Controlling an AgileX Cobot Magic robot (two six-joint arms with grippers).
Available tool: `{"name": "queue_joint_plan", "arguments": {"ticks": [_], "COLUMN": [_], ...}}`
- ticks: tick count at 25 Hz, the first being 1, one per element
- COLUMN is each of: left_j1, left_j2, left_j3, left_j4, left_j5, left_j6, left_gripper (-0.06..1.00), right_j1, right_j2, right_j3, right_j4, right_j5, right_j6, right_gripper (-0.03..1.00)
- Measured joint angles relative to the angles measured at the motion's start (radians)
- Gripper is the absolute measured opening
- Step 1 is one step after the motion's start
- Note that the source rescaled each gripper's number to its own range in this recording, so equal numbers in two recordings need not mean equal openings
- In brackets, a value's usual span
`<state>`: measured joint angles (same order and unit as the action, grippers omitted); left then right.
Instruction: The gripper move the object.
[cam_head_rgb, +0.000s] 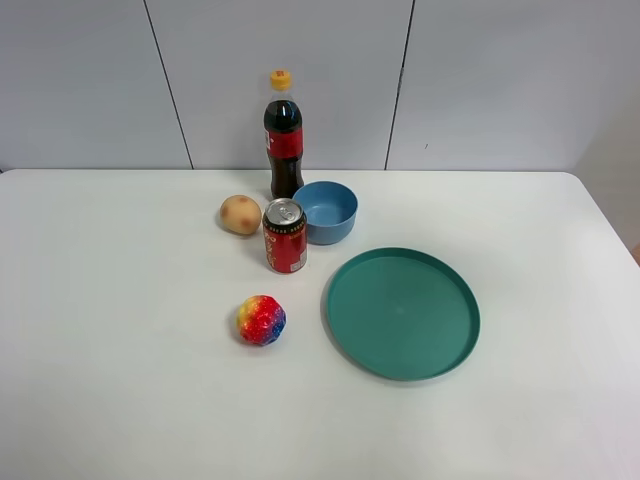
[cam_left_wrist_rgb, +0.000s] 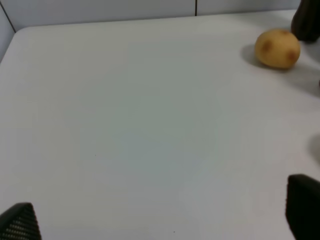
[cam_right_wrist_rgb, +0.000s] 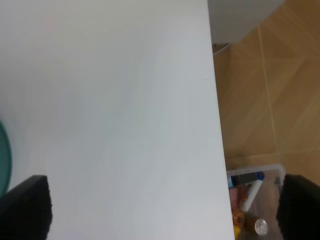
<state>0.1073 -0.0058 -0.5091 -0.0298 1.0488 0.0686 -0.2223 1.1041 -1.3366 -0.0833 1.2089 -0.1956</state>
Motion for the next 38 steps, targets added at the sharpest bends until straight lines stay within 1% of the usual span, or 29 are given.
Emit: {"name": "queue_joint_plan", "arguments": {"ticks": [6, 11, 15, 22, 25, 29, 30, 33, 35, 38], "left_j1": [0.000, 0.000, 0.000, 0.000, 0.000, 0.000, 0.000, 0.000, 0.000, 0.000], "left_j2": [0.000, 0.000, 0.000, 0.000, 0.000, 0.000, 0.000, 0.000, 0.000, 0.000], "left_j3": [0.000, 0.000, 0.000, 0.000, 0.000, 0.000, 0.000, 0.000, 0.000, 0.000], "left_j4": [0.000, 0.000, 0.000, 0.000, 0.000, 0.000, 0.000, 0.000, 0.000, 0.000], "left_j5": [0.000, 0.000, 0.000, 0.000, 0.000, 0.000, 0.000, 0.000, 0.000, 0.000], "left_j6": [0.000, 0.000, 0.000, 0.000, 0.000, 0.000, 0.000, 0.000, 0.000, 0.000], "left_gripper": [1.00, 1.00, 1.00, 1.00, 1.00, 1.00, 1.00, 1.00, 1.00, 1.00], "right_j1": [-0.001, -0.001, -0.001, 0.002, 0.035, 0.114, 0.132, 0.157, 0.160, 0.160], "right_j2": [-0.173, -0.323, -0.463, -0.656, -0.720, -0.793, -0.809, -0.843, -0.851, -0.863], "right_j3": [0.000, 0.023, 0.157, 0.485, 0.578, 0.664, 0.681, 0.718, 0.737, 0.770], "right_j4": [0.047, 0.062, 0.083, 0.199, 0.218, 0.215, 0.212, 0.206, 0.206, 0.206], "right_j5": [0.004, 0.003, -0.009, -0.153, -0.191, -0.209, -0.212, -0.214, -0.212, -0.190], "right_j6": [0.001, 0.000, -0.022, -0.127, -0.136, -0.141, -0.137, -0.076, -0.018, 0.019], "right_gripper": [1.00, 1.00, 1.00, 1.00, 1.00, 1.00, 1.00, 1.00, 1.00, 1.00]}}
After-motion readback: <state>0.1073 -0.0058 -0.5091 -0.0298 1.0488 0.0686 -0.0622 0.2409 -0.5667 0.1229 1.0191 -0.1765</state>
